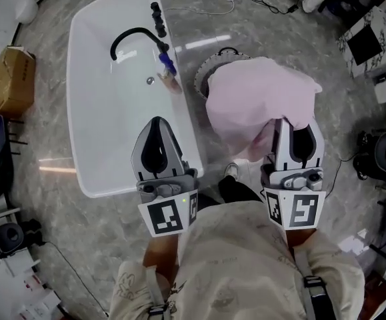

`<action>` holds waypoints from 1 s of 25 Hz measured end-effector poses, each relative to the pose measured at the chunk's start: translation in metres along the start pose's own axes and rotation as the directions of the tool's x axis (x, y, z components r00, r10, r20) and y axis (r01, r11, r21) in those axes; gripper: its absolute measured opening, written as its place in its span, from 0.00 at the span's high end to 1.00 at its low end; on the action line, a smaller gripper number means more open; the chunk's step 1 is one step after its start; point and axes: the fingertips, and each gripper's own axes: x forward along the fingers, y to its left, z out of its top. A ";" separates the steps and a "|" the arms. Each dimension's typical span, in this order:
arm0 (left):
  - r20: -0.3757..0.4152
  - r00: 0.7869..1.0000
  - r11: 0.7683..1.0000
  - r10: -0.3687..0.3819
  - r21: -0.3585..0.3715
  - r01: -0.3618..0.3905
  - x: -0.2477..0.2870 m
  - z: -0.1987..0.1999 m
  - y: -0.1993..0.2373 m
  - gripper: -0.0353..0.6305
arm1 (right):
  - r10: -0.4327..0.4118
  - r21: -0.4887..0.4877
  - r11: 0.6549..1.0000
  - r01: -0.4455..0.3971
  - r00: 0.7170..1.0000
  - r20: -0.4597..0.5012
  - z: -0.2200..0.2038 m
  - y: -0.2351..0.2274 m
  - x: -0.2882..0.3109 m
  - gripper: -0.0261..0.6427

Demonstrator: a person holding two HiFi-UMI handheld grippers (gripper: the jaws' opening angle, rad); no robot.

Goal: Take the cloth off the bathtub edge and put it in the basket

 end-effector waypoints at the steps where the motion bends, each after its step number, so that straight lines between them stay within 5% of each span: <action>1: -0.002 1.000 1.000 -0.007 0.001 0.007 0.007 -0.002 -0.013 0.94 | -0.004 -0.007 1.000 0.004 1.000 -0.003 -0.003 -0.012 0.000 0.88; 11: -0.024 0.997 0.998 -0.067 0.019 0.067 0.045 -0.004 -0.091 0.94 | -0.034 -0.009 0.999 0.034 0.999 -0.031 -0.017 -0.093 0.008 0.88; 25: -0.022 0.996 0.996 -0.089 0.000 0.089 0.115 -0.031 -0.087 0.94 | -0.032 -0.017 0.999 0.032 0.998 -0.049 -0.048 -0.106 0.075 0.88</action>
